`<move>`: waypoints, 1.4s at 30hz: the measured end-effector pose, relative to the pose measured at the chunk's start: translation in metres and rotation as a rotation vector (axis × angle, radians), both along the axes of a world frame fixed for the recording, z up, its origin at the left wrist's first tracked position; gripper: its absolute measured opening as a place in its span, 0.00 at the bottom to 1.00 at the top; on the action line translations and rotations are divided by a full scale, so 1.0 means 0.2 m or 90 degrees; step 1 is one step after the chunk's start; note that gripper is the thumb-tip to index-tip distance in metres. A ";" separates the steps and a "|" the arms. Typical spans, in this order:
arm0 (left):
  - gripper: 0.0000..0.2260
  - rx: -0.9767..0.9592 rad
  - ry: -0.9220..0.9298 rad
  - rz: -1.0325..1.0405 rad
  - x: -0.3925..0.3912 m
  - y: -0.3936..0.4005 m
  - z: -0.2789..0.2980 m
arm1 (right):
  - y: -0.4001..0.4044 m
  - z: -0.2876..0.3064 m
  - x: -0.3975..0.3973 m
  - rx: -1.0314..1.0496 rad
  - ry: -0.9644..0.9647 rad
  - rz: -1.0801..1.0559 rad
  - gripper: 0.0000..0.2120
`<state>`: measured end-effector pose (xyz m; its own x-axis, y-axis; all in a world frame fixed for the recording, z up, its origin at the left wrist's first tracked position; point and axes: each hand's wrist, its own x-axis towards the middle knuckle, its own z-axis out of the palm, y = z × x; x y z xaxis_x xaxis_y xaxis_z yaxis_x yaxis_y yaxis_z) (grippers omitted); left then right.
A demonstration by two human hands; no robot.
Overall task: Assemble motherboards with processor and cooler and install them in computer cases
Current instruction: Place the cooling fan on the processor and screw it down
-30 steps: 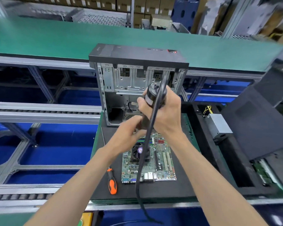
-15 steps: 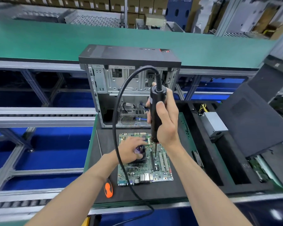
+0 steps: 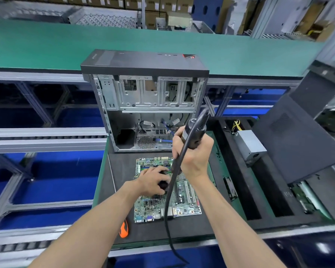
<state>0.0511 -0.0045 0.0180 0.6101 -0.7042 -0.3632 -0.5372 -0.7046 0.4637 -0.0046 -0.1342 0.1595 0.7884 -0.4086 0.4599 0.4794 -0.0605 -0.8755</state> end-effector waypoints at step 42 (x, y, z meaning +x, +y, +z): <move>0.26 -0.084 0.061 0.012 0.02 0.05 -0.01 | -0.06 0.11 0.05 -0.040 0.073 0.289 0.11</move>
<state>0.0545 0.0054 0.0167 0.5904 -0.7386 -0.3255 -0.4736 -0.6435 0.6013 0.0048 -0.1463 0.1806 0.9281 0.0142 0.3721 0.3699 0.0785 -0.9257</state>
